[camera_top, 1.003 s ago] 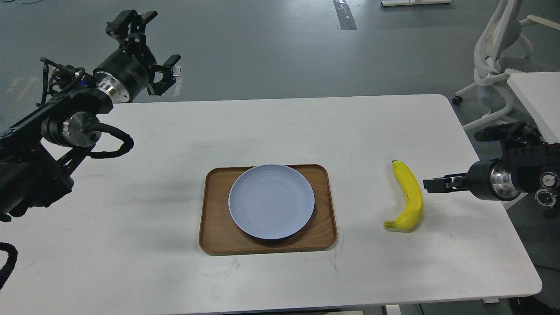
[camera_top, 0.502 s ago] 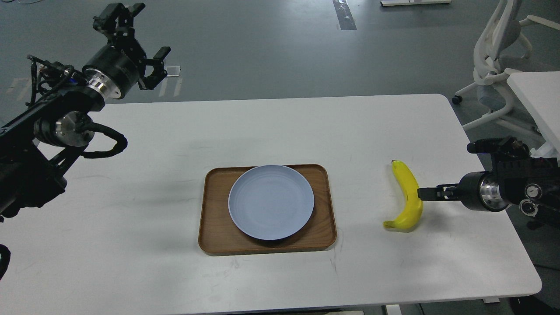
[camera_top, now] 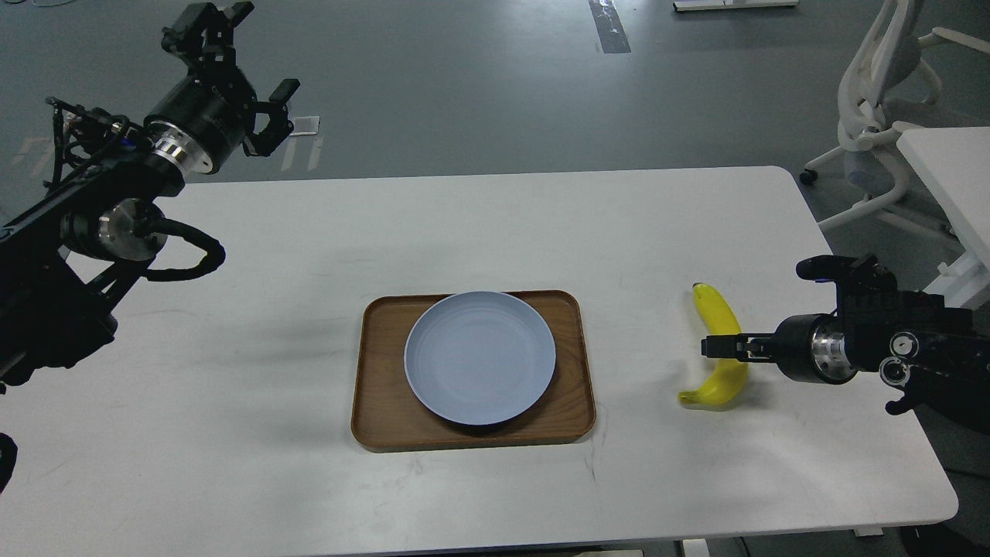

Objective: Place banana on plate with both arms
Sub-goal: 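Carry the banana with the right gripper over the plate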

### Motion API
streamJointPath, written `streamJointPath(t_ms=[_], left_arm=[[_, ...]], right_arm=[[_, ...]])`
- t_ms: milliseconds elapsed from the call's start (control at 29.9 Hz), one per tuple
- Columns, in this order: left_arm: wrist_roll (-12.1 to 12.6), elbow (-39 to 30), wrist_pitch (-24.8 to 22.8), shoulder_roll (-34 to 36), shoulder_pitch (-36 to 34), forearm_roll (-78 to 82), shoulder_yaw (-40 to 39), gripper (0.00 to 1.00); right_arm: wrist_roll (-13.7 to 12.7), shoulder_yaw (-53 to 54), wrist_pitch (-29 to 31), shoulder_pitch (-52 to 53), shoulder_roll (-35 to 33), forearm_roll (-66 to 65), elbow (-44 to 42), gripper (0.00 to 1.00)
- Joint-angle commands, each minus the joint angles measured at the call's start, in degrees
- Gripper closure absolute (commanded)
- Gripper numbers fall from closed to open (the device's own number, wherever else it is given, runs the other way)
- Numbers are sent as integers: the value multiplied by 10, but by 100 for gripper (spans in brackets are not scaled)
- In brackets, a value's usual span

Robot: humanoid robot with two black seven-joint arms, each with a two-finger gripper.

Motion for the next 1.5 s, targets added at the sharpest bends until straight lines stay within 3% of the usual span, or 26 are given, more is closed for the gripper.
streamJointPath(t_ms=[0, 100, 368, 502, 635, 836, 1036, 1371, 1471], left_arm=[[-1, 0, 0, 0, 3, 0, 2, 1], [-1, 0, 0, 1, 5, 0, 2, 1], [-11, 1, 0, 1, 8, 0, 3, 1], [-11, 1, 0, 1, 7, 0, 2, 1], [-11, 1, 0, 2, 7, 0, 3, 1], [-11, 1, 1, 4, 7, 0, 2, 1], [-11, 0, -1, 23, 7, 0, -1, 1], [-11, 0, -2, 38, 8, 0, -4, 1], [-11, 0, -3, 44, 8, 0, -4, 1]], right_arm=[[0, -16, -1, 7, 2, -1, -2, 78], [1, -14, -8, 9, 3, 0, -2, 96], [17, -13, -46, 36, 3, 2, -2, 100], [60, -16, -57, 73, 4, -2, 8, 100], [140, -19, -56, 124, 35, -65, 25, 100], [194, -64, -53, 189, 134, -199, -9, 100], [212, -110, -54, 208, 220, -200, -62, 100], [214, -135, -55, 203, 315, -199, -147, 100], [214, -136, -55, 198, 323, -198, -152, 93]])
